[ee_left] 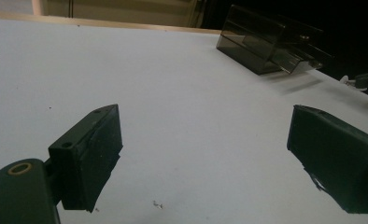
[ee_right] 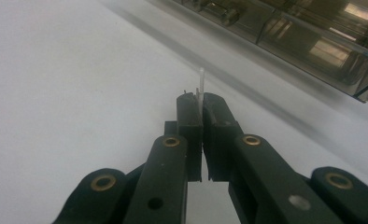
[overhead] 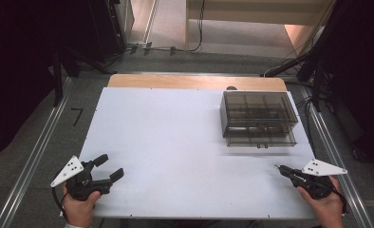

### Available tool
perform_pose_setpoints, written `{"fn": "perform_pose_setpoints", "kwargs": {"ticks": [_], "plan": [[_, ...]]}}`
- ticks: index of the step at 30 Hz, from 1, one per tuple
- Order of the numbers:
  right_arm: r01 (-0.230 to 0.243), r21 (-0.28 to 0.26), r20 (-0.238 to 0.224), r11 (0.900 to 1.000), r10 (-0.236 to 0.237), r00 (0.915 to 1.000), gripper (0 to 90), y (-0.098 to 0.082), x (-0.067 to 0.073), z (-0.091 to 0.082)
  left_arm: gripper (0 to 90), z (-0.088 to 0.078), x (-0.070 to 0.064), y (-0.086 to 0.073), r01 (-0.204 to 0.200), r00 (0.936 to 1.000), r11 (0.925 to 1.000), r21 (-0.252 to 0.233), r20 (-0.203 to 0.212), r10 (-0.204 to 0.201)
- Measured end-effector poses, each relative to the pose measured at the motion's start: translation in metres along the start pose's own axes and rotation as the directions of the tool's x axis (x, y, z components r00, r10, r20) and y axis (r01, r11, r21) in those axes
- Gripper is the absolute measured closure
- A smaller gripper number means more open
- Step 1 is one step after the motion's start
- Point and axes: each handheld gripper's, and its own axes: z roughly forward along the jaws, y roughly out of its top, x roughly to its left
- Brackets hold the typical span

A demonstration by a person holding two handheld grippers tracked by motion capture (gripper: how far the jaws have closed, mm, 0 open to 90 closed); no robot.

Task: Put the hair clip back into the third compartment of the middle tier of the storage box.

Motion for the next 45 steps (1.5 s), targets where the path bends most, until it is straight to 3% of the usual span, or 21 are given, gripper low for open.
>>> {"fn": "perform_pose_setpoints", "kwargs": {"ticks": [12, 25, 33, 45], "plan": [[-0.010, -0.025, 0.026, 1.000, 0.011, 0.9996, 84.7, 0.012, -0.009, -0.008, 10.6, 0.001, 0.000, 0.000, 0.000, 1.0000, 1.0000, -0.002, 0.002, 0.000], [-0.017, -0.030, 0.072, 0.999, 0.019, 0.9972, 84.7, 0.041, -0.033, -0.009, 10.6, 0.002, 0.000, 0.000, 0.001, 1.0000, 1.0000, 0.000, 0.005, -0.001], [-0.041, -0.027, 0.087, 0.999, 0.044, 0.9952, 84.7, 0.058, -0.051, -0.001, 10.5, 0.002, 0.000, 0.000, 0.001, 1.0000, 1.0000, 0.000, 0.006, -0.001], [-0.074, -0.001, 0.089, 0.997, 0.074, 0.9933, 84.7, 0.067, -0.069, 0.020, 10.5, 0.003, 0.000, 0.000, -0.001, 1.0000, 1.0000, -0.001, 0.007, 0.001]]}}
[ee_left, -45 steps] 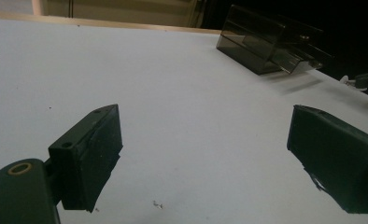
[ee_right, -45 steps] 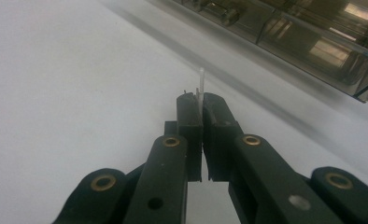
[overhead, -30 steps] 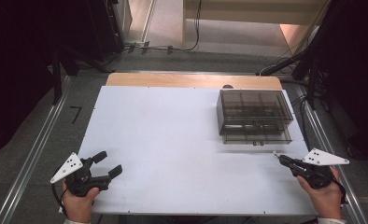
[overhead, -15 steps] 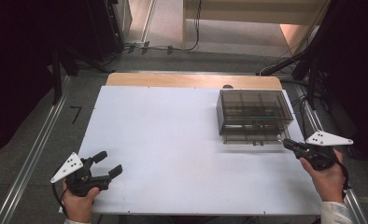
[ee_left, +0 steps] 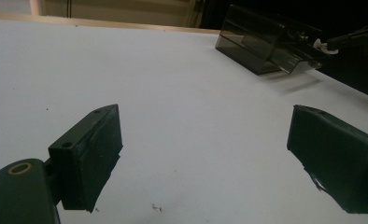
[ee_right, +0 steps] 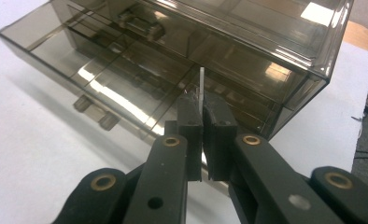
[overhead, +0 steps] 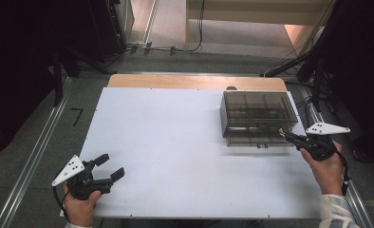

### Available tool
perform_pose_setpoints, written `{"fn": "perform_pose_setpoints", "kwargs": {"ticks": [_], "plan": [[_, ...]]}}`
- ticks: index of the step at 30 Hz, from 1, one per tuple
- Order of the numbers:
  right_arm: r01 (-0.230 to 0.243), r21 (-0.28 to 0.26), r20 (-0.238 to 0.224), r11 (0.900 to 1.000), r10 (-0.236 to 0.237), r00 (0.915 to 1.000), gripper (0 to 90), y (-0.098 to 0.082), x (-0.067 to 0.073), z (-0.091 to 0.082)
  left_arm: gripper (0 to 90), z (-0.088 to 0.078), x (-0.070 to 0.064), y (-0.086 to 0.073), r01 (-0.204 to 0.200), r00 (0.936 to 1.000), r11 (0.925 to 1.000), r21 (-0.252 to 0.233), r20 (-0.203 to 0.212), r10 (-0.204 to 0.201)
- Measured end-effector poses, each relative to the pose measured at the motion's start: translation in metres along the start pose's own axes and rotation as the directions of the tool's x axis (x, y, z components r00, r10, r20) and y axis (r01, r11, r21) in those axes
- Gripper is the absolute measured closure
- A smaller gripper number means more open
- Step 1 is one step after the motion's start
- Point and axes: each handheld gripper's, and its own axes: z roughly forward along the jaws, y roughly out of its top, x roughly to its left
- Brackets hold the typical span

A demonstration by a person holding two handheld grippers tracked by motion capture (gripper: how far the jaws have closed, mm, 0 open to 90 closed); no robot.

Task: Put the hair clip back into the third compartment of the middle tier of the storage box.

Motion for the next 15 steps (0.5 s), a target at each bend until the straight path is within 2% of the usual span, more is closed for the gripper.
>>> {"fn": "perform_pose_setpoints", "kwargs": {"ticks": [11, 15], "plan": [[-0.027, 0.040, 0.005, 0.999, 0.027, 0.9996, 84.7, -0.002, -0.009, 0.016, 10.6, 0.001, 0.000, 0.000, 0.000, 1.0000, 1.0000, 0.002, -0.001, 0.000], [-0.030, 0.039, 0.003, 0.999, 0.029, 0.9996, 84.7, -0.003, -0.010, 0.020, 10.5, 0.001, 0.000, 0.000, 0.000, 1.0000, 1.0000, 0.002, 0.000, 0.000]]}}
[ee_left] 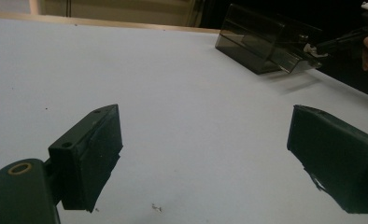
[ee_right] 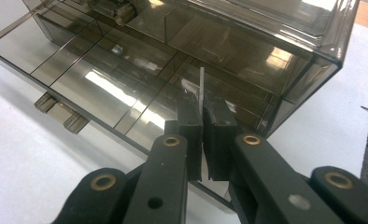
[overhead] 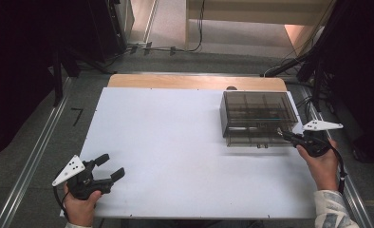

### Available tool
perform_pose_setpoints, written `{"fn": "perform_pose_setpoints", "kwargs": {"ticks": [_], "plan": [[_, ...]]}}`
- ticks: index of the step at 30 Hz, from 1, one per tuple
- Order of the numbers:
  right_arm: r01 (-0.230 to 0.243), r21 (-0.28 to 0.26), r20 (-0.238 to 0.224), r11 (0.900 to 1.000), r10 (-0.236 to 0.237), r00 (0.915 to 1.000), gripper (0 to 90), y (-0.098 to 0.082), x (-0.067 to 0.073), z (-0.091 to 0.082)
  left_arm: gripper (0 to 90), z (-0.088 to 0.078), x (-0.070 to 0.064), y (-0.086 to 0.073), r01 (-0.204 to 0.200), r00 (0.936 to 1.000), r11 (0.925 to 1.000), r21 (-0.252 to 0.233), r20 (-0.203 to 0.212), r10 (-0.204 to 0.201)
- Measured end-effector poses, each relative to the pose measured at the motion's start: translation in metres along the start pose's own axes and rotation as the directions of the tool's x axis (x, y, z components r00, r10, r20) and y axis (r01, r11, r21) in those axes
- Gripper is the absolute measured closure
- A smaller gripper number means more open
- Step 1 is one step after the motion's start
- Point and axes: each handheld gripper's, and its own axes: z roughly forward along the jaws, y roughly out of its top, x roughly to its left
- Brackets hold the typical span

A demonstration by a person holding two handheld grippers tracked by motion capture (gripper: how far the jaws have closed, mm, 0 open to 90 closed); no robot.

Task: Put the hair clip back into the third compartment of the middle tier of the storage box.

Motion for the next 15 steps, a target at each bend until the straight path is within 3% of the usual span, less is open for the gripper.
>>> {"fn": "perform_pose_setpoints", "kwargs": {"ticks": [15], "plan": [[-0.001, 0.031, 0.008, 1.000, 0.001, 1.0000, 84.7, -0.002, 0.001, 0.012, 10.6, 0.000, 0.000, 0.000, 0.001, 1.0000, 1.0000, -0.001, 0.000, -0.001]]}}
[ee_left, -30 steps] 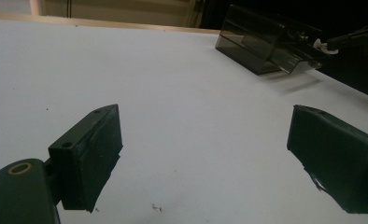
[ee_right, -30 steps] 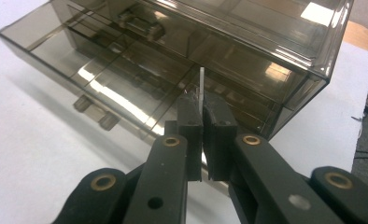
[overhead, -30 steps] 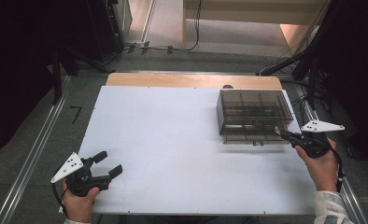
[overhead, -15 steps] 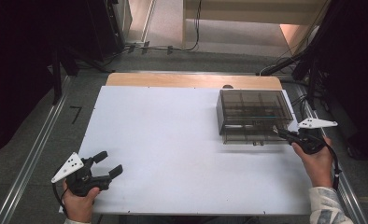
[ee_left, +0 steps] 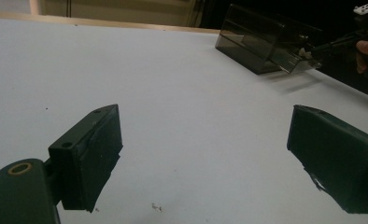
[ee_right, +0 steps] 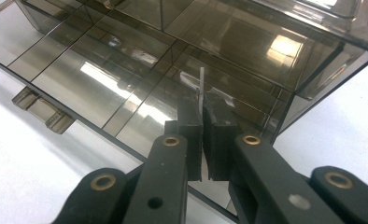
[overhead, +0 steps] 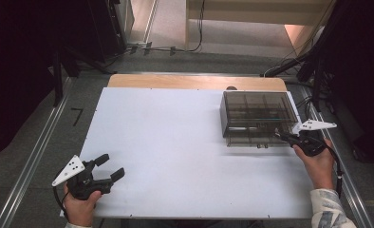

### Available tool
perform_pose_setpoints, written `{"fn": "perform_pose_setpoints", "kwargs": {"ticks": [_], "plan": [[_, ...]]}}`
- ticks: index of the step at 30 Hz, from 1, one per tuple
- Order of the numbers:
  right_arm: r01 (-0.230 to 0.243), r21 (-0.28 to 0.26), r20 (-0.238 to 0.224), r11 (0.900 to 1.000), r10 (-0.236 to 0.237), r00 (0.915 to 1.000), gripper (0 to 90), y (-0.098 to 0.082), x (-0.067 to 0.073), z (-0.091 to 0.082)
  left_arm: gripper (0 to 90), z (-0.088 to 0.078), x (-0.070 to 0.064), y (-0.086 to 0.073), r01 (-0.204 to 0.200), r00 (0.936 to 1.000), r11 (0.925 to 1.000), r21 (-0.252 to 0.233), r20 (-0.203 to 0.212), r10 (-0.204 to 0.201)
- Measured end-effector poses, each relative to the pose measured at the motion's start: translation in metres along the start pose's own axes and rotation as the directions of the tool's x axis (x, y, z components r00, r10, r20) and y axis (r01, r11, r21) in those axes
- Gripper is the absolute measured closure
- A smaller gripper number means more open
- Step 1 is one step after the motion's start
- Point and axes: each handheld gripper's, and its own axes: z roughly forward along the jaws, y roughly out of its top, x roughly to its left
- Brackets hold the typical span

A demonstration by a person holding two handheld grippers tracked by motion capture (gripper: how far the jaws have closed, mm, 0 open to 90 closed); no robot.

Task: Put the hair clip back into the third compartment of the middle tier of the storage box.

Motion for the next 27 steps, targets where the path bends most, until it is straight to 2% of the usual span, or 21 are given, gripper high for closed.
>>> {"fn": "perform_pose_setpoints", "kwargs": {"ticks": [7, 11, 13, 21, 27], "plan": [[0.002, 0.000, 0.012, 1.000, -0.002, 0.9999, 84.5, 0.000, 0.000, 0.000, 10.6, 0.000, 0.000, 0.000, 0.002, 1.0000, 1.0000, -0.001, 0.001, -0.002], [0.001, -0.001, 0.010, 1.000, -0.001, 0.9999, 77.4, -0.001, 0.000, 0.001, 10.5, -0.001, 0.000, 0.000, 0.002, 1.0000, 1.0000, -0.003, 0.000, -0.002], [0.002, -0.003, 0.011, 1.000, -0.002, 0.9999, 77.2, -0.001, 0.000, 0.002, 10.5, -0.001, 0.000, 0.000, 0.003, 1.0000, 1.0000, -0.003, 0.000, -0.003], [0.006, -0.034, 0.005, 0.999, -0.006, 1.0000, 73.5, -0.001, 0.001, -0.005, 10.6, -0.001, 0.000, 0.000, 0.005, 1.0000, 1.0000, -0.003, -0.001, -0.005], [0.020, -0.081, 0.000, 0.997, -0.020, 0.9998, 72.3, 0.000, 0.006, -0.014, 10.5, -0.002, 0.000, 0.000, 0.005, 1.0000, 1.0000, -0.005, -0.001, -0.005]]}}
